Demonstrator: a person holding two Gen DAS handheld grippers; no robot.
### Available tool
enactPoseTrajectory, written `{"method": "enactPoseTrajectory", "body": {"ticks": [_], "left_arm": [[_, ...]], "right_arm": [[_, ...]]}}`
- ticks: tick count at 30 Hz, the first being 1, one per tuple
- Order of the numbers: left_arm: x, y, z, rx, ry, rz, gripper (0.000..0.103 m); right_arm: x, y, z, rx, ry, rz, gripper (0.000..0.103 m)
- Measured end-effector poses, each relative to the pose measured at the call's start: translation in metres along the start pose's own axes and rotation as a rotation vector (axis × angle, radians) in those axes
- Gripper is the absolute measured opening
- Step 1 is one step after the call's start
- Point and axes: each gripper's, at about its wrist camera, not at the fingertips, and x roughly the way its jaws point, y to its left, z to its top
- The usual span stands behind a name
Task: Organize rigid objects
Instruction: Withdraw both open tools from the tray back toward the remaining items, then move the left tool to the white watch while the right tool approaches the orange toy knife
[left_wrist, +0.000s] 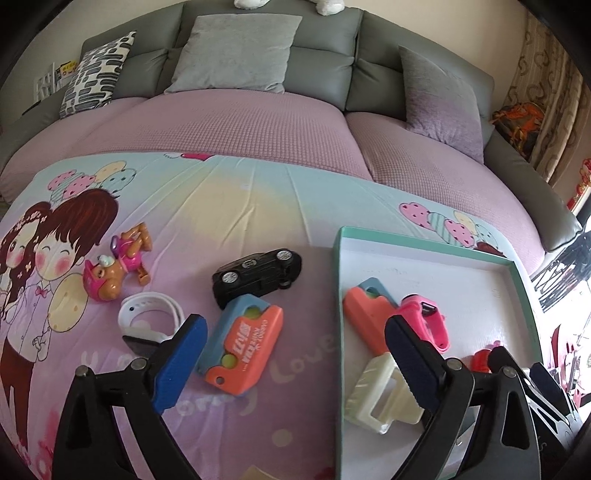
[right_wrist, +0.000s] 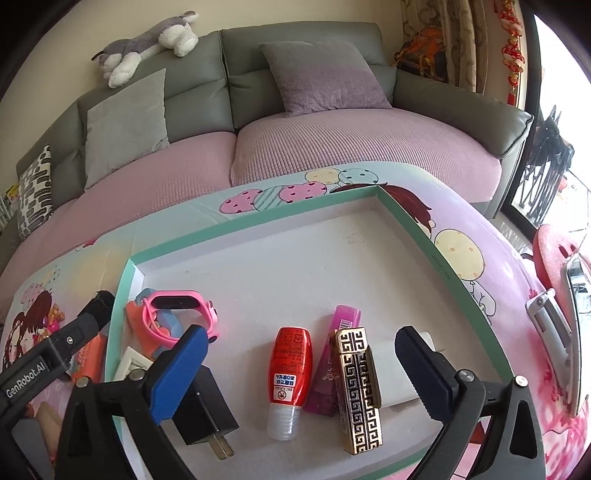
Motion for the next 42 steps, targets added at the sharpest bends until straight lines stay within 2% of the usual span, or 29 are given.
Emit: {"method": "enactPoseTrajectory", "body": {"ticks": [7, 16, 24, 31, 38, 42], "left_arm": [[-0.002, 0.02, 0.002, -0.041, 0.011, 0.022, 0.097], [-0.004, 0.06, 0.003, -0.119, 0.032, 0.069, 0.097], [-0.018, 0.1, 0.006, -0.182, 0.009, 0.146, 0.097], [-0.031, 0.126, 0.007, -0.225, -0.015, 0.192, 0.097], [-0.037, 0.141, 0.009, -0.264, -0.049, 0.211, 0.097], [-0.037, 0.141, 0.01, -0.27, -0.052, 0.18, 0.097]], "right_arm": [[0.0, 0.012, -0.001, -0.026, -0.002, 0.014, 0.103], [-0.003, 0.047, -0.006, -0.121, -0.015, 0.035, 0.103], [-0.008, 0.089, -0.013, -0.163, -0.024, 0.159, 0.103], [-0.006, 0.114, -0.019, -0.188, -0.025, 0.217, 0.103], [-0.004, 0.128, -0.021, -0.193, -0.02, 0.293, 0.103], [-0.004, 0.139, -0.025, -0.204, -0.005, 0.344, 0.103]]}}
